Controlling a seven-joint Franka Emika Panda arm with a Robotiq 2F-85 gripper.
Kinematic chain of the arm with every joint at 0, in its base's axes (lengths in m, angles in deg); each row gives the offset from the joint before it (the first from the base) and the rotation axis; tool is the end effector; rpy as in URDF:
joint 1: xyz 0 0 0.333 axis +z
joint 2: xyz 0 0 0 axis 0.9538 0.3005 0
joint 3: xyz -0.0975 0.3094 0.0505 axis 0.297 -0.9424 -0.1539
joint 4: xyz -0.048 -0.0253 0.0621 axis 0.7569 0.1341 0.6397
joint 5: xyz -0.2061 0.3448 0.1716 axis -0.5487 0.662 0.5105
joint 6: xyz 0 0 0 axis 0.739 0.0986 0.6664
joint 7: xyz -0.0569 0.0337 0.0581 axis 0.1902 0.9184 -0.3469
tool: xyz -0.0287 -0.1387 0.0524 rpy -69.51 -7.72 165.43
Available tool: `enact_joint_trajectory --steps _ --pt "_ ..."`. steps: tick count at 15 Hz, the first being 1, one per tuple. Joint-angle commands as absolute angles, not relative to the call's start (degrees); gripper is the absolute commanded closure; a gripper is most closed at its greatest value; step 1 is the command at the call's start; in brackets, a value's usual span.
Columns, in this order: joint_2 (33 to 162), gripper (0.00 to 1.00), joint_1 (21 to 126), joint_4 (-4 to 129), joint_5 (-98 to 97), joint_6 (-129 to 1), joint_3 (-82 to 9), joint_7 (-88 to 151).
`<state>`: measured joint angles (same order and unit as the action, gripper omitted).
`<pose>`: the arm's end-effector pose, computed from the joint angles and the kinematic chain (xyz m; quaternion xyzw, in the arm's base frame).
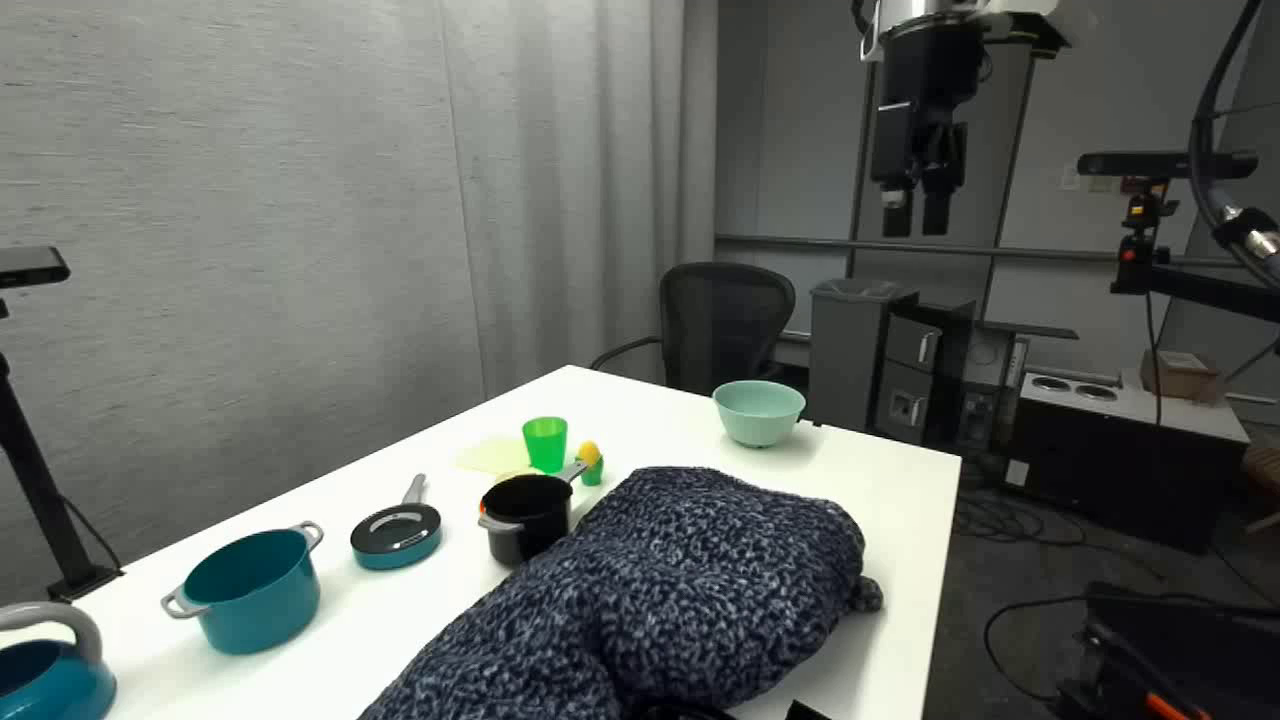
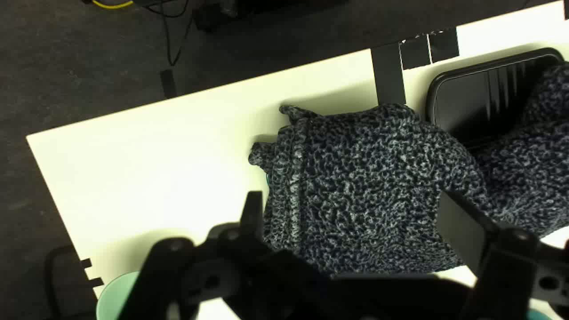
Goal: Straighten out the cloth on the table
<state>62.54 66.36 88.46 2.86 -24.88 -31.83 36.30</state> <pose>0.4707 -0.1281 0.5190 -0.9912 0.1246 0.0342 0.0291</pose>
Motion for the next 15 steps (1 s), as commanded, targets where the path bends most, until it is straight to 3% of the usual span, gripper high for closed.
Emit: enact_joint_trajectory --steps 1,15 --pt "62.6 0.00 66.0 88.4 3.0 -24.8 -32.2 36.4" --pt "63.0 0.00 65.8 88.2 3.6 -25.6 -32.1 35.1"
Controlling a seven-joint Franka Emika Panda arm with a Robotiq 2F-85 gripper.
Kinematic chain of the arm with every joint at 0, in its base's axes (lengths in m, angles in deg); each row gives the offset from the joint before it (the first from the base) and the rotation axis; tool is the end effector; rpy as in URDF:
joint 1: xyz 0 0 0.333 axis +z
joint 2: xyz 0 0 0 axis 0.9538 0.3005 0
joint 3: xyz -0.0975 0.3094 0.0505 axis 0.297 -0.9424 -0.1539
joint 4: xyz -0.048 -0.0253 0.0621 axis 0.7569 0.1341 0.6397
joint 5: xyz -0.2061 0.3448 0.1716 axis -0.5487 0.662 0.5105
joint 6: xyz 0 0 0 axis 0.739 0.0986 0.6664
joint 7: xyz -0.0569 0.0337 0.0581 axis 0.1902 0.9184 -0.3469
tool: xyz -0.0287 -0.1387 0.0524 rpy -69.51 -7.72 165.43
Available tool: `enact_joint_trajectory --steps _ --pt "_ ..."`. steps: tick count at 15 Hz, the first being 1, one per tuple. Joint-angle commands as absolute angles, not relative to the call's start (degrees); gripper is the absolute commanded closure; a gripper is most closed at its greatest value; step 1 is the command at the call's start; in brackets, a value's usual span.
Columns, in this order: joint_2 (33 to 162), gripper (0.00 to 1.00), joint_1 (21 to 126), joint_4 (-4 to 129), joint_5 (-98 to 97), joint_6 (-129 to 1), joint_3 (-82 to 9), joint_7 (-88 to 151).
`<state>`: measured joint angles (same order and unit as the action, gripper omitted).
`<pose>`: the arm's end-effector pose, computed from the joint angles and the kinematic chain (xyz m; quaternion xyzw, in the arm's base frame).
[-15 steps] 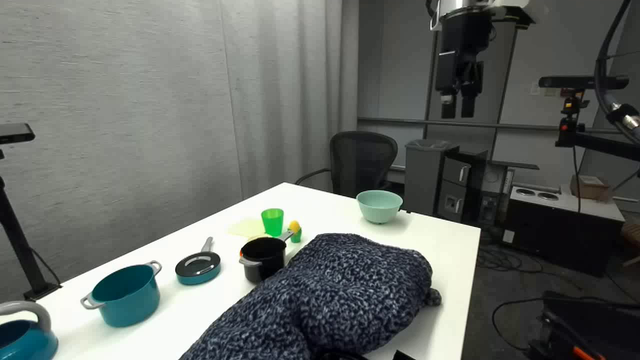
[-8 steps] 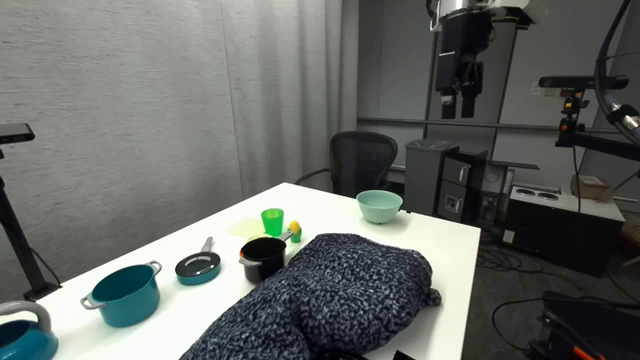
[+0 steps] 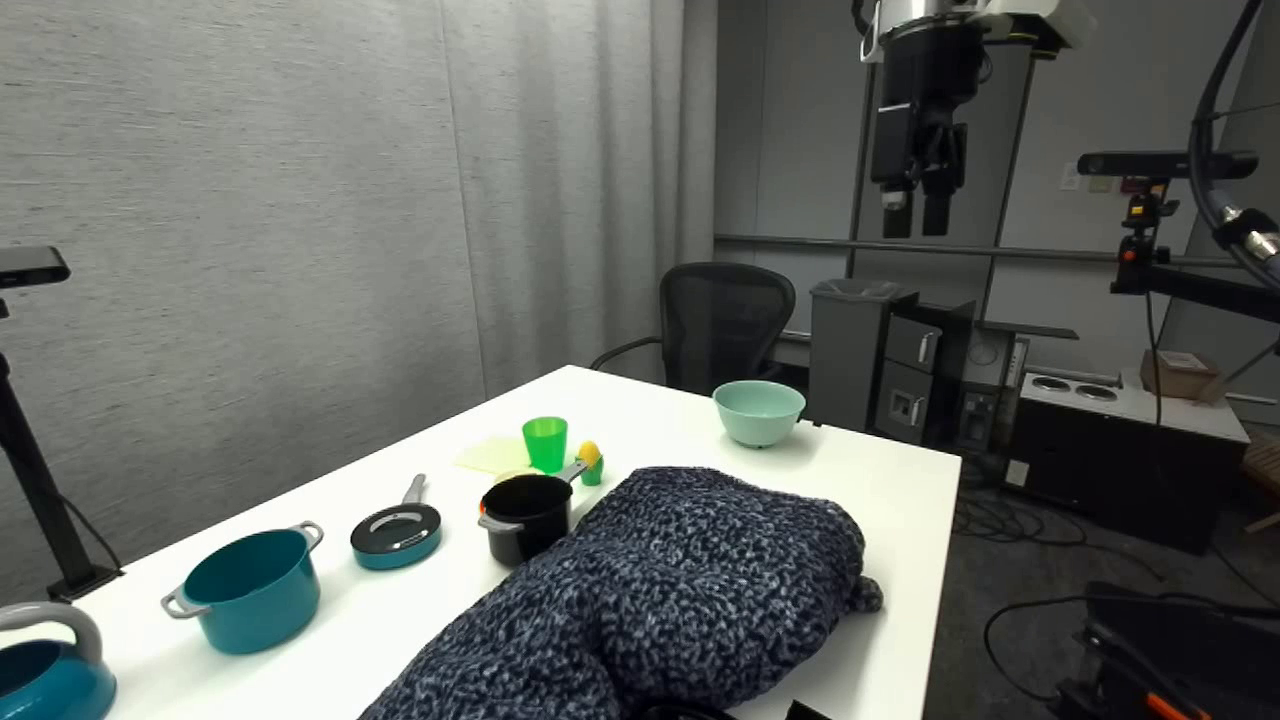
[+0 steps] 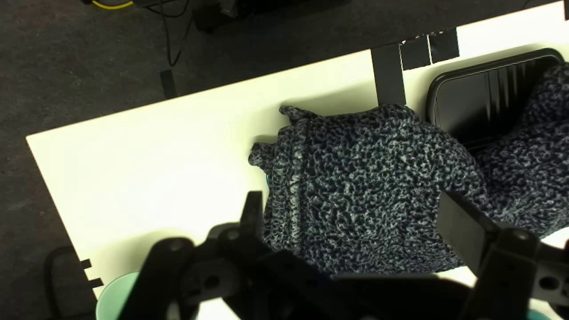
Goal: Straighten out the cloth on the table
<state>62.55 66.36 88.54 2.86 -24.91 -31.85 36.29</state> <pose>0.4707 -0.1278 0.5182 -0.9912 0.1245 0.0347 0.0291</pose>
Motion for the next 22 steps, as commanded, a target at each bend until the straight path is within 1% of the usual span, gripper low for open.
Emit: enact_joint_trajectory --steps 1,3,6,9,12,17,22 --pt "63.6 0.00 65.8 88.1 4.8 -26.8 -32.2 33.5" --pt "66.1 0.00 66.1 87.2 7.9 -31.4 -32.1 31.0" --pt "74.3 0.00 67.7 83.1 15.8 -34.6 -33.0 28.7" --pt "81.2 0.00 69.8 79.3 21.7 -33.3 -35.2 32.0" --pt "85.9 0.00 71.1 76.3 20.7 -31.5 -38.0 32.8" --pt "90.2 0.00 73.8 77.2 16.6 -32.3 -41.4 31.0" --pt "90.3 0.00 73.8 78.7 17.0 -33.8 -41.7 31.0"
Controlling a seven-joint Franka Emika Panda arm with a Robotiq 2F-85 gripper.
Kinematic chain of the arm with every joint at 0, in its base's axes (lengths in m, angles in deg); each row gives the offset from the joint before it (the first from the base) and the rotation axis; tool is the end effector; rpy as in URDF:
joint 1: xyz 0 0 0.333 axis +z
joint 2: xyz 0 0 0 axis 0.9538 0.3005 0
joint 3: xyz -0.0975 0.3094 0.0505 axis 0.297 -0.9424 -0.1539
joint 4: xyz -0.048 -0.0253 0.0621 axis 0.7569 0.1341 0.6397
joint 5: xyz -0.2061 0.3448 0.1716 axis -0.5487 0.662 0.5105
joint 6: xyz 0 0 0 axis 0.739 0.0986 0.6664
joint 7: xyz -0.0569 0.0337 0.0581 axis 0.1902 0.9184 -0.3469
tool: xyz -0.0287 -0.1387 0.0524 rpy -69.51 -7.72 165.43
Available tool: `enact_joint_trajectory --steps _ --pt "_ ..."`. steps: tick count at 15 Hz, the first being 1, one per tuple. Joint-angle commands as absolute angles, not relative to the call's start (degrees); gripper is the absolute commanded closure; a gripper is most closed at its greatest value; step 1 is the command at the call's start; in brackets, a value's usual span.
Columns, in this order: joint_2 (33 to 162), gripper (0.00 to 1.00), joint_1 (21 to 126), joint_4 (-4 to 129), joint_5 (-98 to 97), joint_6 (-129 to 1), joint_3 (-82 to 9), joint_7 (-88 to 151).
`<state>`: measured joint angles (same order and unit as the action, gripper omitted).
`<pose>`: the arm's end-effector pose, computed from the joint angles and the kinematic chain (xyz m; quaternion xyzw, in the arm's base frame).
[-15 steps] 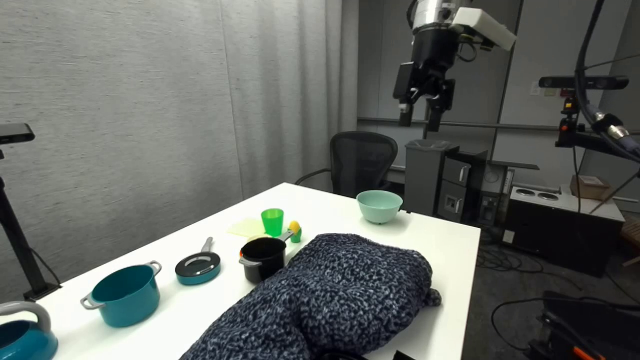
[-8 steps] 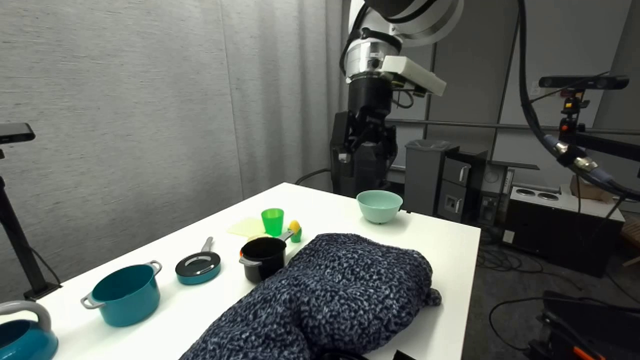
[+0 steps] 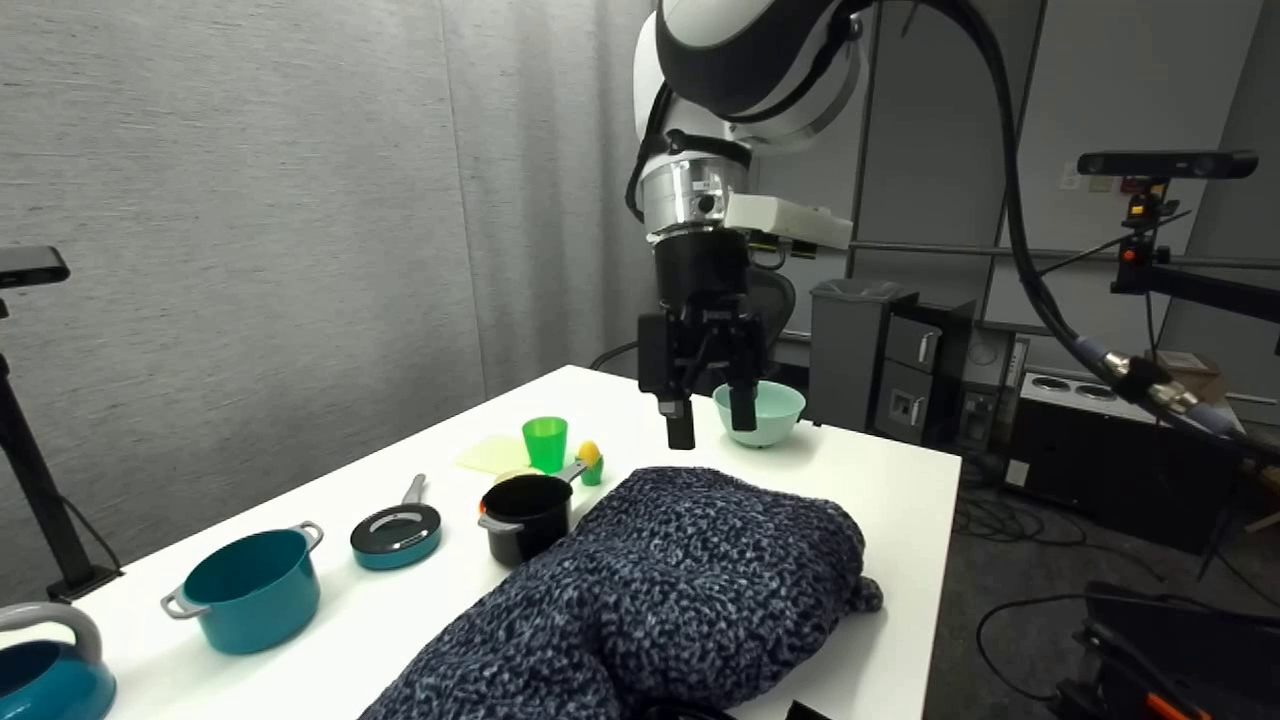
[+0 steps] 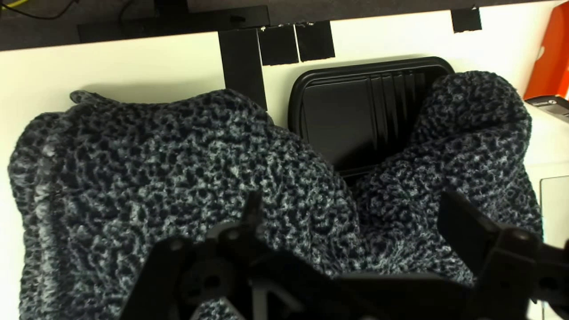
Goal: Straighten out the cloth on the table
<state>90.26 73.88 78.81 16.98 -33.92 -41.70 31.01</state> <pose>0.6019 0.0588 0.3520 -0.9842 0.0689 0.1216 0.1089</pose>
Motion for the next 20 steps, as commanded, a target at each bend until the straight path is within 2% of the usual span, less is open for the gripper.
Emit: enact_joint_trajectory --steps 1,8,16,18,20 --pt "90.2 0.00 73.7 78.7 17.0 -33.8 -41.6 31.0" --pt "92.8 0.00 74.1 77.9 19.2 -36.3 -42.1 29.1" --pt "106.1 0.00 78.8 71.9 29.8 -53.6 -47.8 24.4" --pt "110.4 0.00 80.5 68.0 29.6 -53.3 -49.6 23.3" --pt "114.1 0.00 82.8 63.3 24.0 -44.8 -49.5 21.0"
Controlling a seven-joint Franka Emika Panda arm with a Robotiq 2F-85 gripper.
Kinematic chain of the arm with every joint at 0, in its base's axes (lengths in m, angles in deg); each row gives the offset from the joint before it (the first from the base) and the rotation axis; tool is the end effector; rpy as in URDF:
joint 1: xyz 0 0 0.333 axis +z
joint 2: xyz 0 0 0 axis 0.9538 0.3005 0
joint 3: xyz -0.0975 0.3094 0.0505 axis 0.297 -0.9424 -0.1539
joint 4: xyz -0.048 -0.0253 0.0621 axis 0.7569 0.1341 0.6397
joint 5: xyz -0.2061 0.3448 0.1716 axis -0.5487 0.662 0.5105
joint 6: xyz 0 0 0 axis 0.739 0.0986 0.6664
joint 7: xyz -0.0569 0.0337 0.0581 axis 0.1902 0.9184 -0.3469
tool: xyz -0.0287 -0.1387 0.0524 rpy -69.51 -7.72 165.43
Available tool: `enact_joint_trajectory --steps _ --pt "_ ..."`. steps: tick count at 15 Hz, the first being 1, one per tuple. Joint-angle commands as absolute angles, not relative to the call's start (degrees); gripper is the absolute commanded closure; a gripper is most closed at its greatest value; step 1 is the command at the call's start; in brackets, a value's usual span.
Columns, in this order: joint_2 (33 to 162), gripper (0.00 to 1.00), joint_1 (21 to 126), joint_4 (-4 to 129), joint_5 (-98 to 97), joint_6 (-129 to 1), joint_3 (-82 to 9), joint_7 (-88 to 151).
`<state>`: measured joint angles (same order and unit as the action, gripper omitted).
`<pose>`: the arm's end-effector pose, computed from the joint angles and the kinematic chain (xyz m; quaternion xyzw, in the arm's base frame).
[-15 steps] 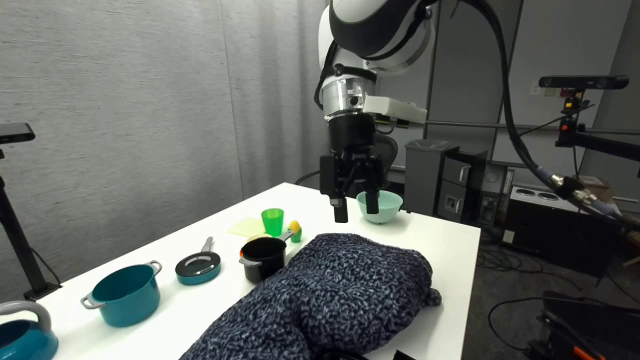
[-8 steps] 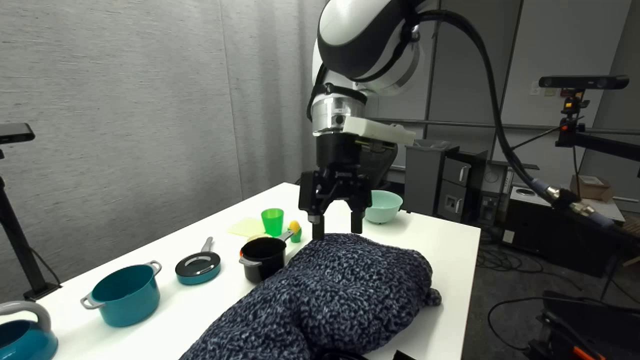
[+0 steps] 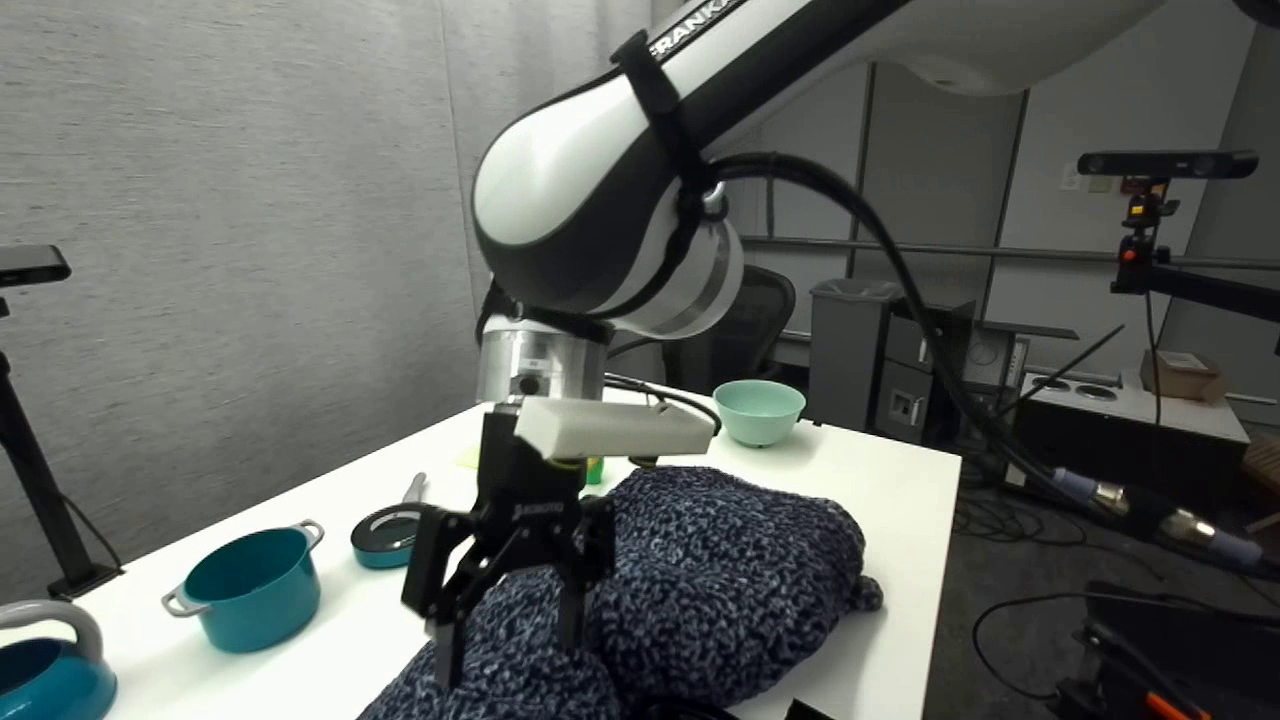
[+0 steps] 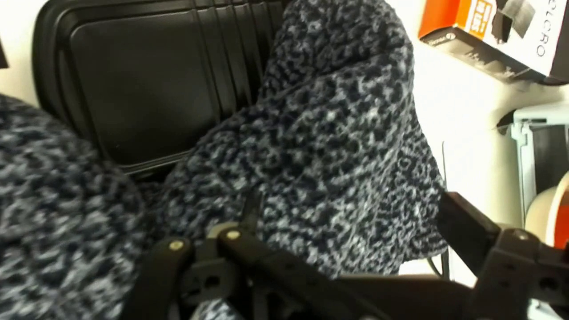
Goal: Straighten out the cloth on the table
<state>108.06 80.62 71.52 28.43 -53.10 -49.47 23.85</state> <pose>0.6516 0.2314 0.2405 -0.9709 0.0991 0.0924 0.1977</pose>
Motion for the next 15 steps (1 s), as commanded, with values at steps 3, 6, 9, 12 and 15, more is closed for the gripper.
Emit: enact_joint_trajectory --steps 3,6,9,12,15 --pt "117.8 0.00 85.3 58.1 18.1 -37.0 -48.4 19.4" --pt "119.6 0.00 85.2 55.5 16.8 -35.6 -48.2 20.1" --pt "121.2 0.00 85.0 53.6 17.2 -35.3 -47.9 19.3" --pt "122.5 0.00 85.4 51.8 16.5 -32.0 -47.4 18.1" --pt "123.4 0.32 85.6 50.7 17.3 -33.3 -47.3 17.2"
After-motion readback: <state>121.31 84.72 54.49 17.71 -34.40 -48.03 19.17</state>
